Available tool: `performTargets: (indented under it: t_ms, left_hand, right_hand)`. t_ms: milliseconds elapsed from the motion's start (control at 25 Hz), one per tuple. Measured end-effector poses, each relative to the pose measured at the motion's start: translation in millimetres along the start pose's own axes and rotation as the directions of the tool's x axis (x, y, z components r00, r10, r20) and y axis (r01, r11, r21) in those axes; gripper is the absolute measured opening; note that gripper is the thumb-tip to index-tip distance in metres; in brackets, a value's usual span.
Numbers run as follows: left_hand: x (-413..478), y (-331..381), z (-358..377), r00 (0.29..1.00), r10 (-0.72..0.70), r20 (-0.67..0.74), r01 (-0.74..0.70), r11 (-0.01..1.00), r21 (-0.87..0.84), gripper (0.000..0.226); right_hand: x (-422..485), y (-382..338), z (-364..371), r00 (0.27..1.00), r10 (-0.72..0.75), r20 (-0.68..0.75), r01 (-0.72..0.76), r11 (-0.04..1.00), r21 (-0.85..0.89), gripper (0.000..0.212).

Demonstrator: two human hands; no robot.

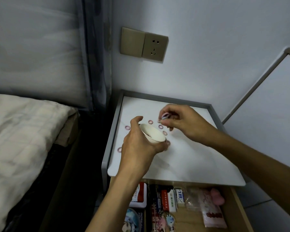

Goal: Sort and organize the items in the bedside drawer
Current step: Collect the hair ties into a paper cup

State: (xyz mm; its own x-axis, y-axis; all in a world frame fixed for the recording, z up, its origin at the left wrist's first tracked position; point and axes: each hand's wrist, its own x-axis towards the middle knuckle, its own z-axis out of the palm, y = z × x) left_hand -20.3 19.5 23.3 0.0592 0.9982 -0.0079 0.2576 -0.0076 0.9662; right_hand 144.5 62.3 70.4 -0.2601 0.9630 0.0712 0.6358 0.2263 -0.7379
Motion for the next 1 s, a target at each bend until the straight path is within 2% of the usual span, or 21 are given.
performTargets:
  t_ms: [80, 160, 240, 320, 360, 400, 480, 560, 640, 680, 760, 960, 1000]
  left_hand:
    - [-1, 2, -1, 1.000, 0.014, 0.016, -0.014, 1.000, -0.009, 0.097]
    - [0, 1, -3, 1.000, 0.027, 0.008, -0.027, 1.000, -0.010, 0.097]
    - [1, -1, -7, 0.999, 0.028, -0.028, -0.029, 1.000, -0.006, 0.098]
    - [2, -2, -12, 0.997, 0.022, -0.077, -0.023, 1.000, -0.010, 0.099]
    - [3, -3, -15, 0.995, 0.019, -0.100, -0.020, 1.000, -0.008, 0.100]
    - [4, -4, -19, 0.992, 0.016, -0.122, -0.017, 1.000, -0.008, 0.100]
    - [5, -6, -26, 0.987, 0.012, -0.158, -0.015, 1.000, -0.019, 0.101]
    - [5, -8, -33, 0.983, 0.017, -0.182, -0.023, 0.999, -0.030, 0.100]
    - [6, -10, -38, 0.981, 0.023, -0.195, -0.029, 0.999, -0.030, 0.099]
    - [6, -11, -39, 0.980, 0.021, -0.200, -0.028, 0.999, -0.030, 0.099]
    - [8, -13, -42, 0.977, 0.012, -0.215, -0.019, 0.999, -0.031, 0.098]
    - [8, -13, -42, 0.975, 0.013, -0.220, -0.019, 0.999, -0.026, 0.097]
    - [8, -13, -42, 0.976, 0.013, -0.219, -0.019, 0.999, -0.027, 0.097]
  right_hand:
    - [3, -21, 4, 0.979, -0.043, 0.201, 0.067, 0.991, -0.114, 0.013]
    - [5, -31, 11, 0.955, -0.032, 0.295, 0.091, 0.978, -0.188, 0.026]
    - [10, -31, 11, 0.969, -0.038, 0.243, 0.064, 0.993, -0.098, 0.028]
    - [20, -18, 8, 0.993, -0.027, 0.119, 0.023, 0.999, 0.038, 0.016]
    - [27, -6, 8, 0.999, -0.008, 0.047, 0.006, 0.999, 0.031, 0.013]
    - [35, 10, 7, 0.999, 0.035, -0.016, -0.036, 0.999, -0.037, 0.011]
    - [49, 49, 9, 0.977, 0.201, -0.074, -0.214, 0.940, -0.265, 0.016]
    - [55, 84, 19, 0.906, 0.420, -0.042, -0.396, 0.812, -0.428, 0.045]
    - [60, 106, 37, 0.861, 0.507, -0.038, -0.466, 0.758, -0.457, 0.066]
    - [61, 112, 47, 0.866, 0.497, -0.055, -0.468, 0.769, -0.436, 0.067]
    - [63, 113, 61, 0.891, 0.443, -0.100, -0.444, 0.801, -0.402, 0.055]
    - [62, 101, 74, 0.933, 0.334, -0.135, -0.360, 0.855, -0.372, 0.008]
    - [60, 98, 75, 0.939, 0.316, -0.133, -0.343, 0.868, -0.358, 0.007]
